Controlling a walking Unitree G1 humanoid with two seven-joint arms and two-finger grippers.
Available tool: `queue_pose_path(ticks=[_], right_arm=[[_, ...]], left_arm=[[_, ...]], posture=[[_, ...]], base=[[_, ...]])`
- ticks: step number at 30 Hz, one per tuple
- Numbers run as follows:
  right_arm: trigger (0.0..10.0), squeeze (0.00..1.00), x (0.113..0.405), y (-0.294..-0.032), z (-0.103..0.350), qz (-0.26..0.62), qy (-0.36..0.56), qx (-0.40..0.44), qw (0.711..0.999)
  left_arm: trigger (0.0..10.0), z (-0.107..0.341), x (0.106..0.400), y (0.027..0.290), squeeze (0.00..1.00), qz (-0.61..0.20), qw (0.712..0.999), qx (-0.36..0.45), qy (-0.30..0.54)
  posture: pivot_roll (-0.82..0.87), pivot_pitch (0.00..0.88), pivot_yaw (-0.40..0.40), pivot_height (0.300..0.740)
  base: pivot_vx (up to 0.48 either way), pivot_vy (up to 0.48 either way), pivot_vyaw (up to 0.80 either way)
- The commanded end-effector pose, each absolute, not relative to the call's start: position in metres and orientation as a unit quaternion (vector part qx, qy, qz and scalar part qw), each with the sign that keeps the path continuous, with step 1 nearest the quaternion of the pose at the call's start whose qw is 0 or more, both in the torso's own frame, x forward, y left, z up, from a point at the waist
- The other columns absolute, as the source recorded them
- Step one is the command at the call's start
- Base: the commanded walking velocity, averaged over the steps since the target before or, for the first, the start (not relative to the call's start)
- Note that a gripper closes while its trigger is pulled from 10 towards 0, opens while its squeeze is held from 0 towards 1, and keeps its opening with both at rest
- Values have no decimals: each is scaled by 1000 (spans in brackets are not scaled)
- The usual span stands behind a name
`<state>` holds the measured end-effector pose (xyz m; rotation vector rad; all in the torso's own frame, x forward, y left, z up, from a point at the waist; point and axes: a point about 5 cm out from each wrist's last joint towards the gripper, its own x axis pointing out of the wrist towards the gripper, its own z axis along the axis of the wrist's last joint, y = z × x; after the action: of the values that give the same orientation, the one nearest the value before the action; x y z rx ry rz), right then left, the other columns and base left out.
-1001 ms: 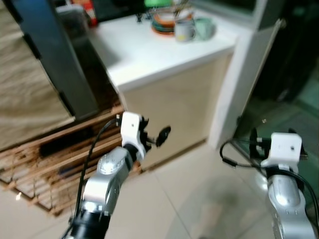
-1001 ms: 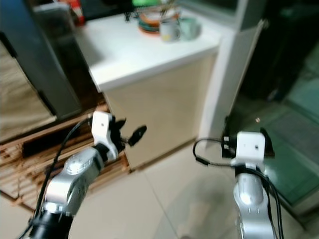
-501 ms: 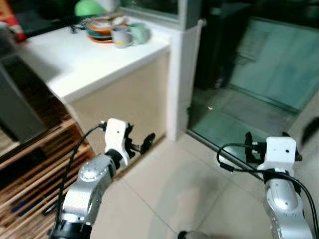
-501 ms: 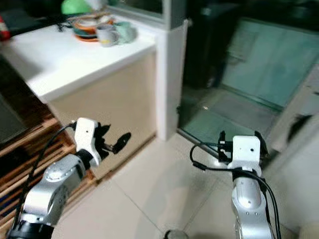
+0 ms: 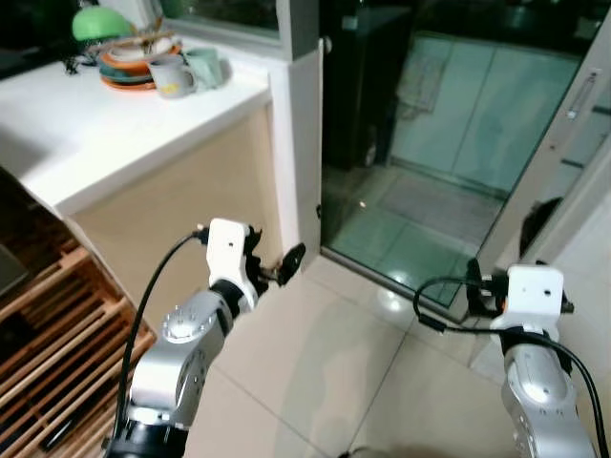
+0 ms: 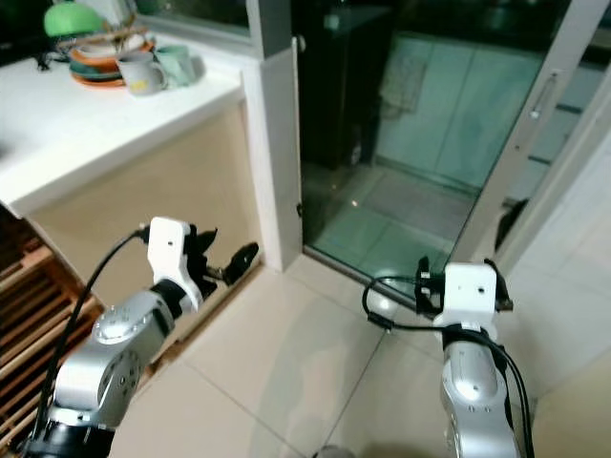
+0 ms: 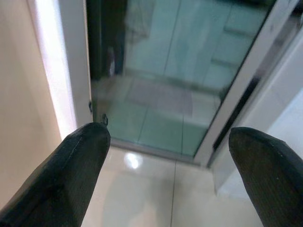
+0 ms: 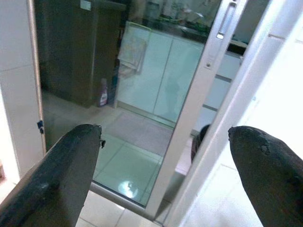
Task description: Restocking fridge
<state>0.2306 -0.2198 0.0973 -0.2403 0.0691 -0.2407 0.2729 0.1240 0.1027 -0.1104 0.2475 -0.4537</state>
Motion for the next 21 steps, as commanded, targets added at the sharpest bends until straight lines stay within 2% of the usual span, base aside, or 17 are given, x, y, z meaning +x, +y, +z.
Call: queue_pose_path(ticks=[1, 7, 11, 21], right_arm=[[10000, 757, 232, -218, 100, -114, 32, -114, 986], [10000, 733, 233, -212, 99, -97, 36, -119, 988], [10000, 741, 233, -212, 97, -100, 40, -114, 988], [10000, 741, 235, -211, 97, -99, 36, -114, 988]], left_arm=[[10000, 102, 274, 126, 0, -219, 966, -42, 128], [10000, 114, 279, 124, 0, -228, 969, -14, 90], [10000, 121, 280, 124, 0, -230, 971, -23, 61], [10000, 123, 283, 121, 0, -233, 971, -26, 50]], posture=[[-104, 0, 44, 740], [-106, 0, 54, 740], [-107, 0, 58, 740], [-106, 0, 65, 740]], base=[[0, 0, -625], [0, 0, 0], [0, 0, -800], [0, 0, -800]])
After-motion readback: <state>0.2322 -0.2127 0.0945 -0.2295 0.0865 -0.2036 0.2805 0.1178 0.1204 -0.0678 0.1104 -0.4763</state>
